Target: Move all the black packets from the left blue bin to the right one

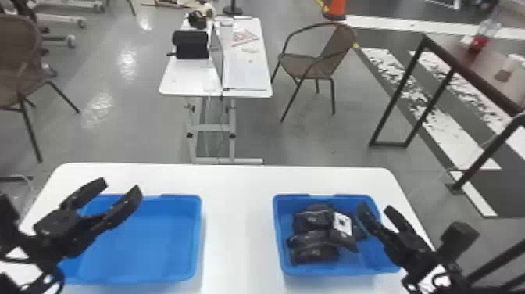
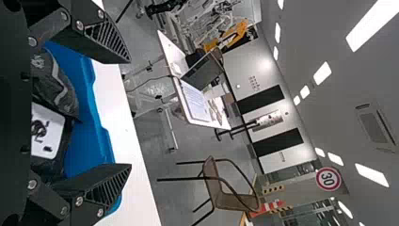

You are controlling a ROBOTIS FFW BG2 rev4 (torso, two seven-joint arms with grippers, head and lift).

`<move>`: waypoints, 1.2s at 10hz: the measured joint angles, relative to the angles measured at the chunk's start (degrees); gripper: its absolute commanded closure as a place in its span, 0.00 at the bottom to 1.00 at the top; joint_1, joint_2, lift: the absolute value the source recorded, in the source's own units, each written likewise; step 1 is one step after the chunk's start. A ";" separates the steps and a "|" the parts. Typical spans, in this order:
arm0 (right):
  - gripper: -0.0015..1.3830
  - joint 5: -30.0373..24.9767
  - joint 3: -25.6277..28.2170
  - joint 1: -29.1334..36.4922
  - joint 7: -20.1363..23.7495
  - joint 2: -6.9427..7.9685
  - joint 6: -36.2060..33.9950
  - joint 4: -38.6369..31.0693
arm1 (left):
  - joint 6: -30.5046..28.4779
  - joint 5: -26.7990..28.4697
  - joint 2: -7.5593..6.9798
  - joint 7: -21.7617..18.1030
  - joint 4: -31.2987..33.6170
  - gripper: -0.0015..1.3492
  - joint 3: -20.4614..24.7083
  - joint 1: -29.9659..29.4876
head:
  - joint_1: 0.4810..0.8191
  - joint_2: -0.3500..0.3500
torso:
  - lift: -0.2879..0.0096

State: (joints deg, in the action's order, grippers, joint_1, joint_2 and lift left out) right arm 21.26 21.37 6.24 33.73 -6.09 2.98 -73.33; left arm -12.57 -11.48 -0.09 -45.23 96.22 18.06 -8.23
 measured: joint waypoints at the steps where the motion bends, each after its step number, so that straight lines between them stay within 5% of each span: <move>1: 0.15 -2.67 2.13 5.37 0.22 1.30 0.18 -6.59 | 1.91 2.34 0.01 1.07 3.82 0.11 1.78 -2.89 | 0.63 0.30 | 0.97; 3: 0.15 -8.41 4.74 15.17 1.00 5.07 8.76 -15.57 | 13.66 5.46 0.01 5.55 7.65 0.11 4.07 -9.96 | 0.63 0.36 | 0.97; 6: 0.14 -8.81 6.51 24.36 1.36 6.07 19.79 -18.56 | 29.24 4.09 0.01 8.97 2.90 0.11 3.46 -19.52 | 0.63 0.34 | 0.97; 12: 0.14 -9.58 7.80 28.19 1.38 6.09 20.57 -21.24 | 30.31 0.91 0.01 13.81 0.47 0.11 -5.45 -23.38 | 0.63 0.17 | 0.97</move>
State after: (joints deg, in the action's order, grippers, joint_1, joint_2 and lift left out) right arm 11.69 29.17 34.43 35.12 0.00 23.55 -94.57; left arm 17.74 -10.57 -0.09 -31.41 96.69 12.61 -31.60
